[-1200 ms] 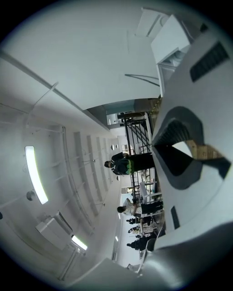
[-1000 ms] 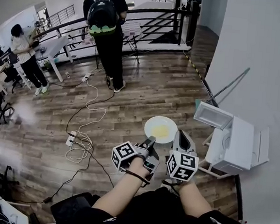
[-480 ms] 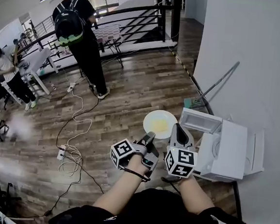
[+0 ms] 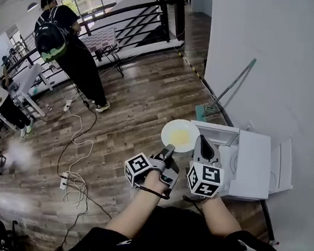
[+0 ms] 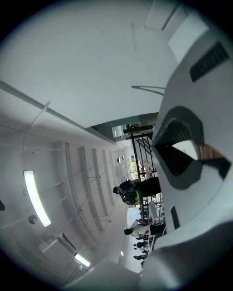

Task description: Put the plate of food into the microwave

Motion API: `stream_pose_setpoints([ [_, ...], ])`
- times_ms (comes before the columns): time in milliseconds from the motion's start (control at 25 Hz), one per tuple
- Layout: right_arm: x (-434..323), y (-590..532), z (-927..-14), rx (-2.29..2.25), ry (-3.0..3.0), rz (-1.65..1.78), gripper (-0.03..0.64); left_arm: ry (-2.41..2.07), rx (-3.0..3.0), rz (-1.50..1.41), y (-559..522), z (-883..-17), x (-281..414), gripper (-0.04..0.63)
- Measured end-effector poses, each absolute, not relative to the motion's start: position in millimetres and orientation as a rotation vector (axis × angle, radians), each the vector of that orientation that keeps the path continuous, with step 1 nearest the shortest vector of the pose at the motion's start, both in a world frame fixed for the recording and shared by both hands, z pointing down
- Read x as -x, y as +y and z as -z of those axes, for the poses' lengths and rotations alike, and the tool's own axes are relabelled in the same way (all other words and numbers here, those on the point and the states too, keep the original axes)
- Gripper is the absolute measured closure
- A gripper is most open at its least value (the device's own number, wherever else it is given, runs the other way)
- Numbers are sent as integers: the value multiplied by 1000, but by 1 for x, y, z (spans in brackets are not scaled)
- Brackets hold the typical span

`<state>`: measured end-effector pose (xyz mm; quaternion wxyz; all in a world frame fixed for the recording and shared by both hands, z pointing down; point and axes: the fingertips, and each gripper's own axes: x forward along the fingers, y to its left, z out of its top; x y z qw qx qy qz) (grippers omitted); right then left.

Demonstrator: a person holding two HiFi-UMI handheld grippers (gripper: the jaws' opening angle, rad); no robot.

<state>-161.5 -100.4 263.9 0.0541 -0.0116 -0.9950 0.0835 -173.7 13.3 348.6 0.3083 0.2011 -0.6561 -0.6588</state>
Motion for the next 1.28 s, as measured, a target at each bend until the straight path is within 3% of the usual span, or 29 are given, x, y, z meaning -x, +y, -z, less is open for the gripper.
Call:
stream_pose_setpoints([
  [880, 232, -249, -266, -900, -2951, -250, 609, -1377, -971, 1320, -165, -356, 315, 578],
  [1280, 211, -278, -280, -1348, -2751, -213, 609, -1153, -1101, 1090, -232, -376, 322, 578],
])
